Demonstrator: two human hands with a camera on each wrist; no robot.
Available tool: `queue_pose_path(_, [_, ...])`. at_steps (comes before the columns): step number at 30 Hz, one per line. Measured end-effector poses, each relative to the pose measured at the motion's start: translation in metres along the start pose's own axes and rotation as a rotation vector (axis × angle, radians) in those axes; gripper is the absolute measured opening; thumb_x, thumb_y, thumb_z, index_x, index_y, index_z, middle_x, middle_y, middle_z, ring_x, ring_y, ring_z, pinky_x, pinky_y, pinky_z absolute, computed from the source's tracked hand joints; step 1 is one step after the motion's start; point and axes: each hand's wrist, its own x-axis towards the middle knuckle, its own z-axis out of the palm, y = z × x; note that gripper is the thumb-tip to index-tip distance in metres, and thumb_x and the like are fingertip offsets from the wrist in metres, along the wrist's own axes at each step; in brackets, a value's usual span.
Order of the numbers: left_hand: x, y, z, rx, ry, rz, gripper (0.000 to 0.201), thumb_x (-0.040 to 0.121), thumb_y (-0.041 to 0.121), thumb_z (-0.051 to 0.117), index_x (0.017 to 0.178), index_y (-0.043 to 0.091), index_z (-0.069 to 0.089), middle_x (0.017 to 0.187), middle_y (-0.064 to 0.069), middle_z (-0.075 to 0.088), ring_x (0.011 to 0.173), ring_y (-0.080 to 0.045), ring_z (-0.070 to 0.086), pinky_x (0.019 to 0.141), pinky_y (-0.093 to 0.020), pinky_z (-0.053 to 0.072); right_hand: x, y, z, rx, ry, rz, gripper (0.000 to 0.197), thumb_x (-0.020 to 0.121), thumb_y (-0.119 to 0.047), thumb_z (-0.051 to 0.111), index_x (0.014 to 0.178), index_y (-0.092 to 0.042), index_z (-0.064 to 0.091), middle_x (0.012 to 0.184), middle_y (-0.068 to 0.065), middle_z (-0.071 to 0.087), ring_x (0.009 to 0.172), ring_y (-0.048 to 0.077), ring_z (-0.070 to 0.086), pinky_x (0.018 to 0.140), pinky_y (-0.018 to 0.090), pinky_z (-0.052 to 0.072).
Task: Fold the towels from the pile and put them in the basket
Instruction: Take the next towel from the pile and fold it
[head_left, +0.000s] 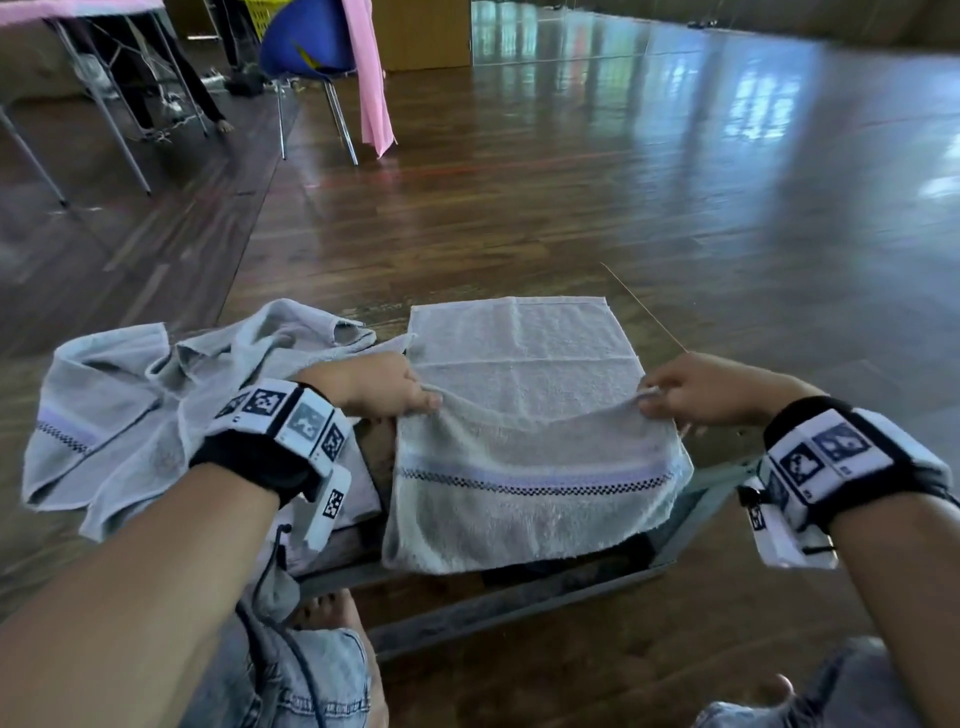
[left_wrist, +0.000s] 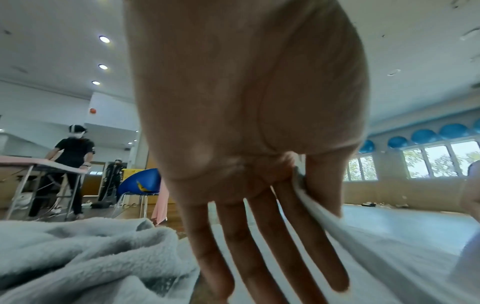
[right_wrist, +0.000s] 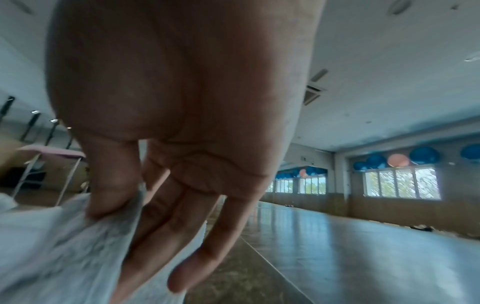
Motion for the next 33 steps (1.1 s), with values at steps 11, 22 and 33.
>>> queue_pose_path(11, [0.025,-0.021,0.018,-0.177,0.302,0.053,0.047,0.103,0.037,0.047,0.081,-0.003,0.058,0.069,-0.018,0.054,0.067,-0.028,0.053,0.066,-0.036,0.038,0.048,0.008,0.018,0.088,0.403,-0.108,0.027,0.1,-0.023,0.059,0.073,-0.025,0.063,0.071,-0.004,0.063,0.065,0.014,0.056,0.059,0.026,0.039])
queue_pose_path(22, [0.03,-0.009,-0.001,0.046,-0.038,-0.033,0.042,0.097,0.038,0.055,0.064,0.011,0.051,0.068,-0.008,0.05,0.062,-0.024,0.045,0.062,-0.031,0.033,0.05,-0.01,-0.008,-0.173,-0.076,0.022,0.032,0.096,-0.025,0.059,0.065,-0.032,0.062,0.08,-0.012,0.063,0.082,0.013,0.061,0.084,0.037,0.049])
queue_pose_path(33, [0.057,-0.024,0.005,-0.262,0.46,-0.07,0.055,0.103,0.03,0.048,0.052,0.011,0.035,0.054,-0.006,0.042,0.056,-0.023,0.042,0.052,-0.034,0.026,0.1,0.006,-0.02,0.102,0.532,0.065,0.026,0.093,-0.021,0.06,0.074,-0.004,0.066,0.07,0.014,0.065,0.074,0.03,0.058,0.061,0.034,0.04])
